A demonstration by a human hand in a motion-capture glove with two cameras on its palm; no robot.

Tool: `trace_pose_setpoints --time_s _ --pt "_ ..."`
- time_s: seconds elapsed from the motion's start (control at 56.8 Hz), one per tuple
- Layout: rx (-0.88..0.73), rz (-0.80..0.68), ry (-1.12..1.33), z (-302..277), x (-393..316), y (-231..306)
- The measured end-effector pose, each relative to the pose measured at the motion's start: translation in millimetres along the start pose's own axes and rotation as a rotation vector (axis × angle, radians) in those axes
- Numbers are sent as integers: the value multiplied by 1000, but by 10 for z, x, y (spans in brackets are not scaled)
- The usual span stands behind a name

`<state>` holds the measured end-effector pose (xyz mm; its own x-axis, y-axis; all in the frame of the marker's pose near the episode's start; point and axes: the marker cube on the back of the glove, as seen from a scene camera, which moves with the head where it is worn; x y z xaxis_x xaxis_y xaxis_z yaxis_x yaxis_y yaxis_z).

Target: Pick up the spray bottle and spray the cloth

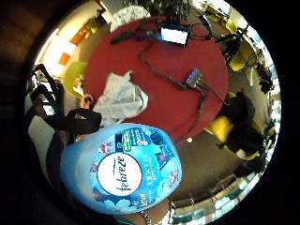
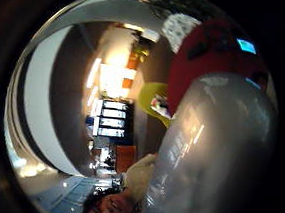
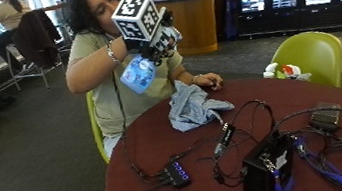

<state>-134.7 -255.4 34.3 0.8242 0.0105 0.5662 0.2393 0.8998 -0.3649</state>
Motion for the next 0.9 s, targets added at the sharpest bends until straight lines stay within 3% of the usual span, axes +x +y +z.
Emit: trace_pose_setpoints --time_s 0.387,0.686,0.897 --pt "-599 291 488 1124 35 -488" --pt "-813 405 658 1998 389 -696" --pt "-880 406 612 1984 370 -759"
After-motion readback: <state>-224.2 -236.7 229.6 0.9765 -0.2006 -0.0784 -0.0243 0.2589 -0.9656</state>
